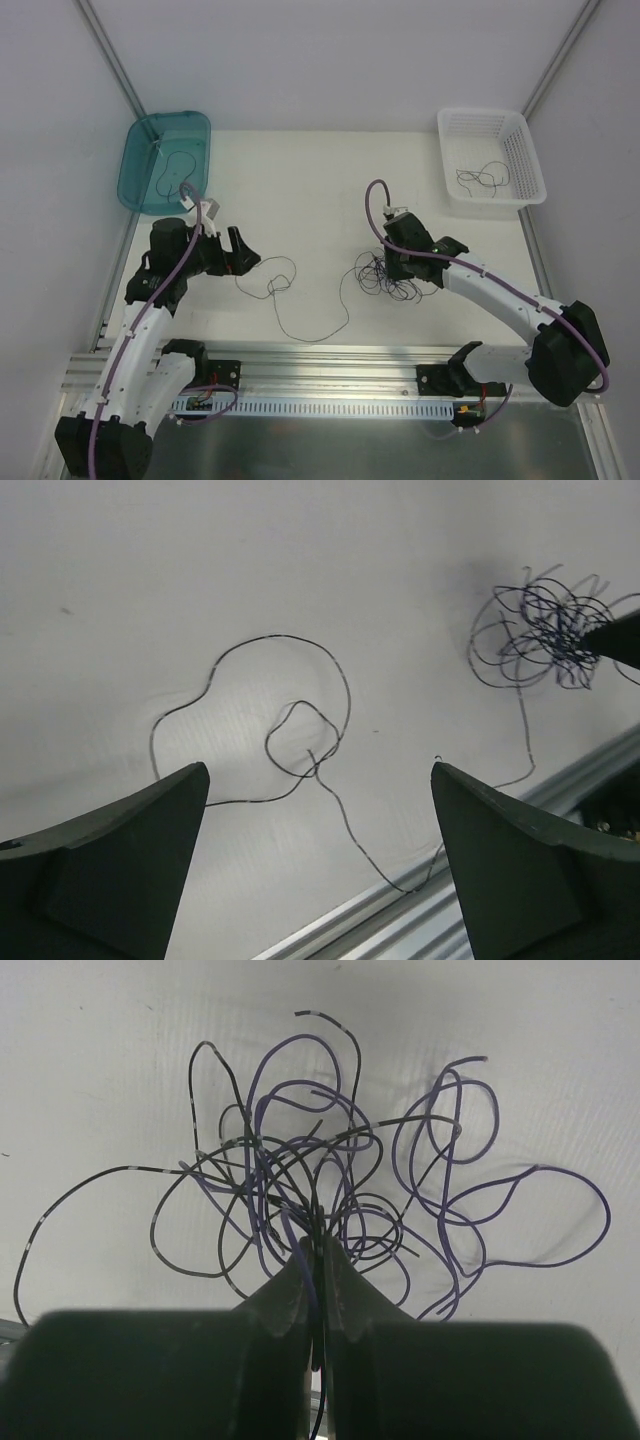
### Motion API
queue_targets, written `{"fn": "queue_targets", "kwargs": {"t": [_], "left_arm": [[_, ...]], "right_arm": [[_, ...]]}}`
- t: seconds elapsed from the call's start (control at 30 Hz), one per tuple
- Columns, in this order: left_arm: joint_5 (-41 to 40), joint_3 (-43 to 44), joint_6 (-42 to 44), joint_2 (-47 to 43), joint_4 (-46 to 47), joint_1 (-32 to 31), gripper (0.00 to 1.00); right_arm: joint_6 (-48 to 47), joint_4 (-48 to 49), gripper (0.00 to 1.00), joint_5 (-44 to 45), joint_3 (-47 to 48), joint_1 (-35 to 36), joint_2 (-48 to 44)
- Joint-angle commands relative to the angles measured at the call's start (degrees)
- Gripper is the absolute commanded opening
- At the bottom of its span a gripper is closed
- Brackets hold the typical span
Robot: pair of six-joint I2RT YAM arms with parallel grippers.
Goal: Untangle the cables
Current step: Untie the cable.
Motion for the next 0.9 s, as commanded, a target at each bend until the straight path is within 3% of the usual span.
{"fn": "queue_targets", "kwargs": {"t": [0.0,0.2,0.33,0.5,0.63,0.67,0.73,0.77,0.87], "left_arm": [[5.9,-0.1,-6.0,0.9,5.0,-7.8,0.95],[-0.8,0.5,-15.2,10.4,17.6,-25.9,0.95],[-8.7,5.1,-18.8,19.6,21.2,-33.9,0.9],[-11.8,11.6,-21.6,32.8,23.9,-40.1,0.83],[-12.8,14.2,-23.1,40.4,25.4,-43.2,0.67],[-12.8,14.5,-23.5,41.3,25.9,-44.2,0.57],[-13.0,15.0,-23.9,43.6,26.1,-45.2,0.47],[-13.1,15.0,-24.0,44.0,26.3,-45.8,0.32],[-13.5,14.3,-24.1,44.3,26.3,-46.2,0.04]], "right_arm": [[-0.6,1.9,0.01,2.0,3.2,1.7,0.5],[0.1,1.9,0.01,3.5,4.3,4.1,0.9],[0.5,1.6,0.01,4.4,5.0,5.7,0.5],[0.9,1.6,0.01,4.9,5.3,6.8,0.4],[1.1,1.7,0.01,5.0,5.3,7.4,-0.2],[1.3,1.9,0.01,5.1,5.1,7.4,-0.3],[1.3,1.9,0.01,5.5,4.7,7.4,-0.8],[1.2,1.7,0.01,6.0,4.6,7.4,-0.9],[0.9,1.6,0.01,7.1,3.9,7.4,-1.5]]}}
